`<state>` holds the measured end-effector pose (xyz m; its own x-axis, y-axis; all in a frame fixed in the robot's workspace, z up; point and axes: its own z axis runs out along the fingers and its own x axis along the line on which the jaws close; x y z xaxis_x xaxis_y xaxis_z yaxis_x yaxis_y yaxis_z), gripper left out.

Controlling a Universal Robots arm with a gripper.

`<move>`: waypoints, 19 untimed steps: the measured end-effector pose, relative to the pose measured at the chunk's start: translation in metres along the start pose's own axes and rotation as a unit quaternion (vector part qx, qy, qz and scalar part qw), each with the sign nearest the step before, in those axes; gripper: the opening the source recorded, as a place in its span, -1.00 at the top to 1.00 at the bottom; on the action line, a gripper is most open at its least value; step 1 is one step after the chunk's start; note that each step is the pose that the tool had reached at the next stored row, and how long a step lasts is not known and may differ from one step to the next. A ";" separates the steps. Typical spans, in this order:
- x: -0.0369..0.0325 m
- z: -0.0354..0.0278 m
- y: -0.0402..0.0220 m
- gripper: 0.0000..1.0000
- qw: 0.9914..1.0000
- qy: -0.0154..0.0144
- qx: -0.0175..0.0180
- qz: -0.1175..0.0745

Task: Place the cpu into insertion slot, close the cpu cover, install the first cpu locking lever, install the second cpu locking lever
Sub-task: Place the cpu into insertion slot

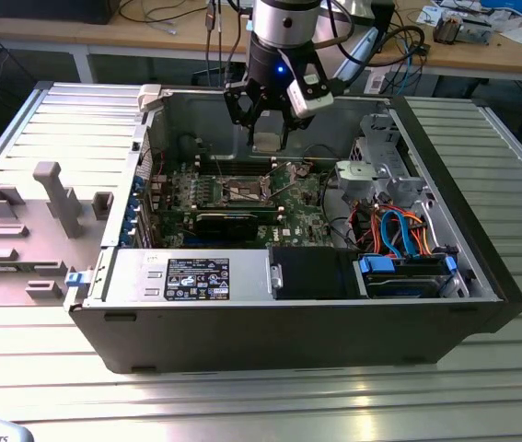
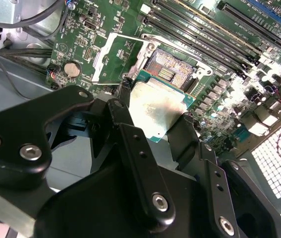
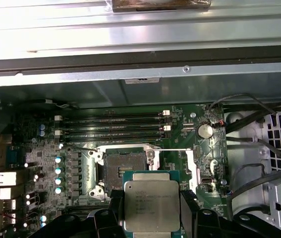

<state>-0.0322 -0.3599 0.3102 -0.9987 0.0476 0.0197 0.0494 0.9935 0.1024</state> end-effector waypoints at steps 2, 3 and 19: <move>0.0000 0.0002 0.0000 -0.08 1.000 0.000 0.000 0.001; 0.0000 0.0002 0.0000 -0.08 1.000 0.000 0.000 0.001; 0.0000 0.0013 -0.0001 -0.08 1.000 -0.001 0.000 0.006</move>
<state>-0.0321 -0.3599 0.3088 -0.9980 0.0594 0.0196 0.0611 0.9929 0.1024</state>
